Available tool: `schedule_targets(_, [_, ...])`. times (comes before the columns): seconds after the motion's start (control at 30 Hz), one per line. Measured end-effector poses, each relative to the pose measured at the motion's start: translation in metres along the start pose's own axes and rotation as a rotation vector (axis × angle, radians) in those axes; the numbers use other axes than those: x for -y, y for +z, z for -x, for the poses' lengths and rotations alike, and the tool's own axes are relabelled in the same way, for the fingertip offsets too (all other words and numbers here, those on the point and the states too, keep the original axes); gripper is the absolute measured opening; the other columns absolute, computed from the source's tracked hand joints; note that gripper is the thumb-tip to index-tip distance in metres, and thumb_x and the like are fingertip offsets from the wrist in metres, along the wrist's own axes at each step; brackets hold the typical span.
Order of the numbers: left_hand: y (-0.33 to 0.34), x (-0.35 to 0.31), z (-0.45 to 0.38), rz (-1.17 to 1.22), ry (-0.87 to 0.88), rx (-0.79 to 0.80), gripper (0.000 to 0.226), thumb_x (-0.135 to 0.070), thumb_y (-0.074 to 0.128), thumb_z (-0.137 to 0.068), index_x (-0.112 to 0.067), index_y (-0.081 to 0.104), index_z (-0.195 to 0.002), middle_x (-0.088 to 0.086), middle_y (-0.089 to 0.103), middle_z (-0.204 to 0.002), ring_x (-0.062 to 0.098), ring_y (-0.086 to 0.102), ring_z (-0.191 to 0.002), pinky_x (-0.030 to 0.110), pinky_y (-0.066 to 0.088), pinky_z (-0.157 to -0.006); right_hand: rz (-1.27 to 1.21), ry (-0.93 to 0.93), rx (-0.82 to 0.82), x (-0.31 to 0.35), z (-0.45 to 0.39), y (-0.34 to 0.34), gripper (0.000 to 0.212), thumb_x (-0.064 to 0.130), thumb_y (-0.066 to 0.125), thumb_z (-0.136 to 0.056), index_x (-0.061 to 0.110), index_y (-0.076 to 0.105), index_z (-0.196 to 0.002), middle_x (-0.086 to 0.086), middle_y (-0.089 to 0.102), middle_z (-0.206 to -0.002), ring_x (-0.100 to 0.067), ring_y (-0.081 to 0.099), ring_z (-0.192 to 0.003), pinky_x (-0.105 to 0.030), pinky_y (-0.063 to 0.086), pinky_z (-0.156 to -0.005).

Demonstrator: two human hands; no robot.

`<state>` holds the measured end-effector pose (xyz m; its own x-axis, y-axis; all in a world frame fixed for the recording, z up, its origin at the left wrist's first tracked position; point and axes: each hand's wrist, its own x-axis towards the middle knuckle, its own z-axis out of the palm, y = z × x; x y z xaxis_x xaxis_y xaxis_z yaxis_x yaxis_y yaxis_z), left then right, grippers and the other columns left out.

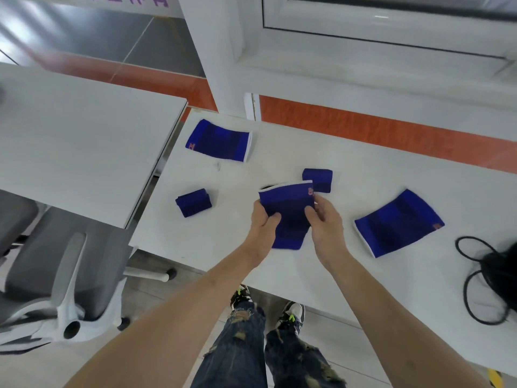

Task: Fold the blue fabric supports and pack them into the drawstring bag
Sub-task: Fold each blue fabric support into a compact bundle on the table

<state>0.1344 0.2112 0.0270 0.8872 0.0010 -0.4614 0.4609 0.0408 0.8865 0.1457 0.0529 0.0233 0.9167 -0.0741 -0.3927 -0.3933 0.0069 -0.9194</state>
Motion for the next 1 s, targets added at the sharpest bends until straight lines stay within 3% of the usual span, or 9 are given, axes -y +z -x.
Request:
schedule_targets(0.1, [-0.005,-0.004,-0.001,-0.219,0.208,-0.069,0.029,-0.024,0.043,-0.1,-0.023,0.04,-0.129,0.003,0.052,-0.131,0.015,0.053,-0.12,0.024,0.045,-0.1,0.058,-0.12,-0.02,0.022,0.003,-0.004,0.025,0.012,0.052,-0.105,0.027,0.061,-0.123,0.011,0.071,-0.118,-0.006,0.067,-0.109,-0.021,0.055,-0.088])
schedule_targets(0.17, [-0.016,-0.001,0.001,-0.427,0.479,-0.122,0.028,-0.016,0.039,-0.106,-0.014,0.044,-0.134,0.003,0.053,-0.13,0.016,0.054,-0.119,0.023,0.043,-0.102,0.179,-0.215,-0.009,0.025,0.008,-0.013,0.021,0.013,0.054,-0.105,0.027,0.062,-0.119,0.016,0.07,-0.113,-0.001,0.065,-0.108,-0.013,0.049,-0.088])
schedule_targets(0.27, [-0.035,0.015,0.006,-0.678,0.708,-0.051,0.032,-0.014,0.041,-0.101,-0.006,0.053,-0.13,0.003,0.055,-0.131,0.018,0.052,-0.122,0.028,0.042,-0.108,0.415,-0.316,0.032,0.006,0.018,-0.034,0.029,0.012,0.056,-0.105,0.026,0.063,-0.129,0.017,0.067,-0.125,0.007,0.057,-0.12,-0.007,0.041,-0.097])
schedule_targets(0.4, [-0.052,0.054,0.015,-0.868,0.57,0.084,0.04,-0.011,0.049,-0.093,-0.011,0.059,-0.131,0.004,0.063,-0.131,0.018,0.055,-0.125,0.032,0.042,-0.11,0.675,-0.384,0.1,-0.048,0.025,-0.05,0.034,0.01,0.063,-0.101,0.017,0.062,-0.134,0.001,0.066,-0.133,-0.012,0.061,-0.124,-0.035,0.049,-0.106])
schedule_targets(0.5, [-0.052,0.075,0.018,-0.907,0.415,0.165,0.034,-0.006,0.055,-0.097,-0.013,0.059,-0.13,0.004,0.068,-0.123,0.019,0.06,-0.116,0.028,0.045,-0.099,0.675,-0.261,0.154,-0.069,0.029,-0.05,0.025,0.016,0.061,-0.102,0.021,0.064,-0.127,0.007,0.072,-0.12,-0.004,0.066,-0.108,-0.025,0.051,-0.093])
schedule_targets(0.6, [-0.047,0.078,0.02,-0.798,0.215,0.089,0.017,-0.016,0.054,-0.104,-0.016,0.055,-0.12,0.003,0.071,-0.102,0.02,0.067,-0.088,0.03,0.046,-0.071,0.632,-0.173,0.15,-0.074,0.025,-0.045,0.012,0.017,0.057,-0.104,0.02,0.064,-0.114,0.01,0.074,-0.105,0.003,0.066,-0.092,-0.013,0.047,-0.079])
schedule_targets(0.7, [-0.04,0.076,0.015,-0.643,0.101,-0.021,0.018,-0.027,0.055,-0.104,-0.024,0.056,-0.122,-0.006,0.074,-0.104,0.01,0.069,-0.091,0.029,0.054,-0.077,0.549,-0.094,0.123,-0.071,0.013,-0.035,0.009,0.016,0.055,-0.105,0.019,0.062,-0.108,0.007,0.072,-0.099,-0.007,0.066,-0.091,-0.024,0.051,-0.079])
schedule_targets(0.8, [-0.035,0.068,0.006,-0.499,0.005,-0.089,0.008,-0.026,0.061,-0.102,-0.024,0.058,-0.109,-0.01,0.072,-0.103,0.004,0.068,-0.092,0.021,0.049,-0.074,0.555,-0.063,0.048,-0.069,-0.003,-0.024,0.012,0.022,0.054,-0.106,0.019,0.061,-0.114,0.004,0.07,-0.101,-0.014,0.065,-0.092,-0.03,0.05,-0.078])
schedule_targets(1.0, [-0.03,0.065,-0.008,-0.476,-0.08,-0.175,0.03,-0.023,0.064,-0.099,-0.026,0.044,-0.122,-0.005,0.068,-0.098,0.014,0.065,-0.089,0.03,0.053,-0.075,0.673,-0.029,-0.032,-0.068,-0.021,-0.011,0.025,0.028,0.054,-0.105,0.019,0.057,-0.128,0.001,0.07,-0.108,-0.02,0.068,-0.093,-0.04,0.059,-0.08])
